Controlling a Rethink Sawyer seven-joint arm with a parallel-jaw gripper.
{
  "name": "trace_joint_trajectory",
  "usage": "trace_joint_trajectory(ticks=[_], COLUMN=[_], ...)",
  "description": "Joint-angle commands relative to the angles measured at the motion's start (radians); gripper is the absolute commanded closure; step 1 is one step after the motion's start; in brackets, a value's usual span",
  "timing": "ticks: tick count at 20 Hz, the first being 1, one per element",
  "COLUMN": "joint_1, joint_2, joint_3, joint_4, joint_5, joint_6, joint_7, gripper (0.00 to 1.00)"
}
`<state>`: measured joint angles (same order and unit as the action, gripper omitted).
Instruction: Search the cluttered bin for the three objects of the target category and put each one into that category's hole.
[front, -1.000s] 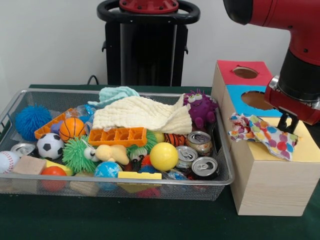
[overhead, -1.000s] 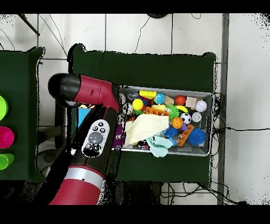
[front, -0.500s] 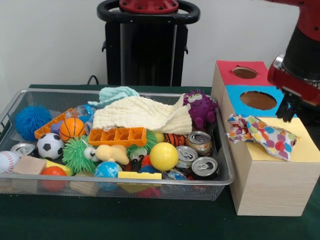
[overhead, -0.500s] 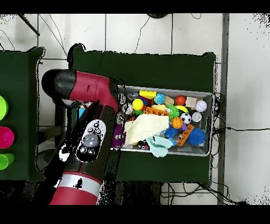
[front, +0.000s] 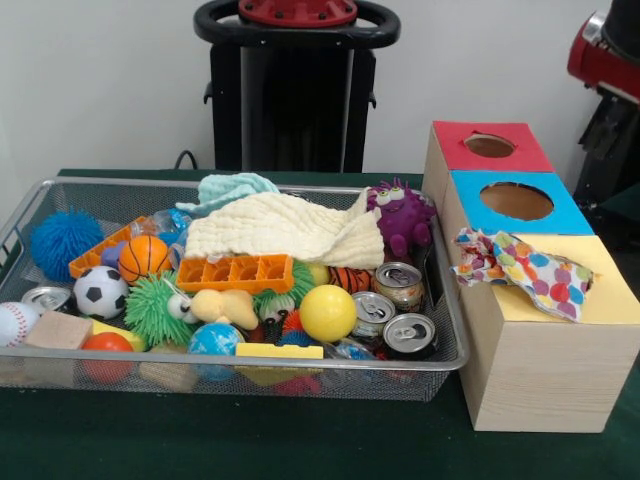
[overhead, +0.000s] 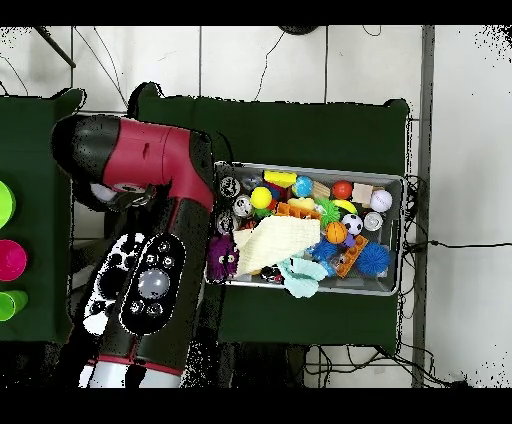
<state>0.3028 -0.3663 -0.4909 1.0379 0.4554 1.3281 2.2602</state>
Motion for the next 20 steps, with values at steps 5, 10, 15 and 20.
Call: trace_joint_trajectory(ticks=[5, 10, 15, 20], joint_1=[-0.025, -0.023, -0.018, -0.030], joint_2=[0.042, 0.054, 0.052, 0.070], joint_3=[0.034, 0.010, -0.020, -0.032], joint_4=[0.007, 0.003, -0.011, -0.046], joint_5=[-0.045, -0.061, -0.062, -0.048], joint_6=[-0.217, -0.279, -0.310, -0.316], joint_7=[0.210, 0.224, 0.232, 0.231], gripper=[1.00, 1.00, 1.00, 1.00])
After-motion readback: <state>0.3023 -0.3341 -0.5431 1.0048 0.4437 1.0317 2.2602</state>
